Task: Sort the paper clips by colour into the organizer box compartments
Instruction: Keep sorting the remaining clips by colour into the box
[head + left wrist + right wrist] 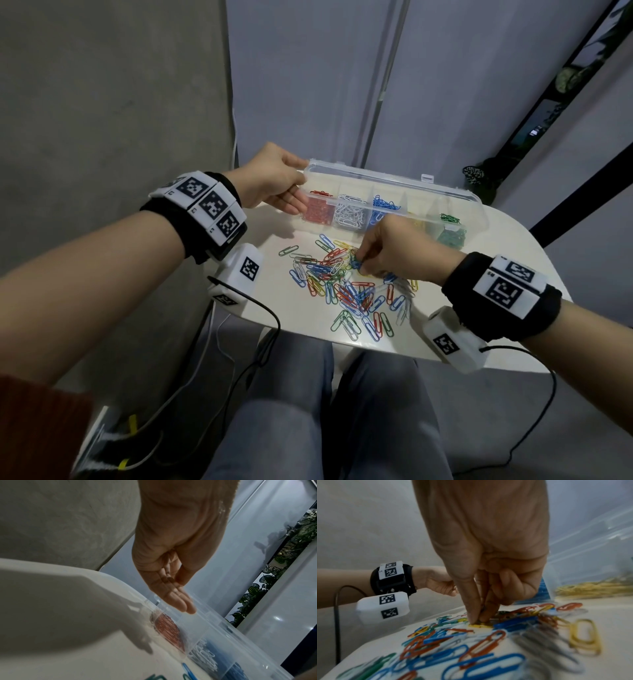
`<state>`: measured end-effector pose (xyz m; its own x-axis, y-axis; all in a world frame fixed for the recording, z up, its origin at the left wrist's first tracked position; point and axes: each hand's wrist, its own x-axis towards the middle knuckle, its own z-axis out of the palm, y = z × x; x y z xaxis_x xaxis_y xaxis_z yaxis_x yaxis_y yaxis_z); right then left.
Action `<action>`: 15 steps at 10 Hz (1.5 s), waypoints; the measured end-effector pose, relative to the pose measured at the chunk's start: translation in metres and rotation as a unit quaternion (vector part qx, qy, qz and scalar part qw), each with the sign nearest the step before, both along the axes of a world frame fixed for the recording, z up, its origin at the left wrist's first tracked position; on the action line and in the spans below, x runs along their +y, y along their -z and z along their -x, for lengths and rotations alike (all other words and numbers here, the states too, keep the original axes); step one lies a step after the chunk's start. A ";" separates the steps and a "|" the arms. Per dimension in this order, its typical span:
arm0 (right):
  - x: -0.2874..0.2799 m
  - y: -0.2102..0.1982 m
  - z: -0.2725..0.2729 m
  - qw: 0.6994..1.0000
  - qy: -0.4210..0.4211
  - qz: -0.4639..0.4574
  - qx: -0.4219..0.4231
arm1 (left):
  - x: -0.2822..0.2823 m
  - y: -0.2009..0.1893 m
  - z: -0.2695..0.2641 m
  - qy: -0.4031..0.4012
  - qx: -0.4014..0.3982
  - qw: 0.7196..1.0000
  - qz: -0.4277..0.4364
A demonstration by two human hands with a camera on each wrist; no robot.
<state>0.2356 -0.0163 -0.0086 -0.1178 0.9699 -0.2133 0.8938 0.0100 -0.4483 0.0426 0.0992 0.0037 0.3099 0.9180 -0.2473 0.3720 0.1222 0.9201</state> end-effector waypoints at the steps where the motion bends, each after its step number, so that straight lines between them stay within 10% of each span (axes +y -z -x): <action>1: -0.002 0.000 0.005 0.999 -0.016 -0.009 -0.028 | 0.000 0.000 0.000 0.000 0.000 1.000 0.000; 5: -0.004 -0.029 -0.006 0.987 0.058 -0.017 0.149 | -0.002 -0.001 0.000 0.002 -0.002 1.000 0.002; 7: 0.011 -0.063 -0.019 0.952 0.148 -0.161 0.213 | -0.002 -0.002 0.000 0.000 0.001 1.000 -0.001; 9: 0.036 -0.051 -0.037 0.966 0.185 -0.164 0.073 | -0.002 -0.003 0.001 0.000 0.002 1.000 -0.002; 12: 0.007 -0.019 -0.004 0.979 -0.170 -0.101 -0.051 | -0.003 -0.003 0.001 0.000 0.001 1.000 0.000; 15: 0.005 -0.003 0.007 0.985 -0.123 -0.044 -0.108 | -0.002 -0.001 0.000 -0.001 -0.002 1.000 0.001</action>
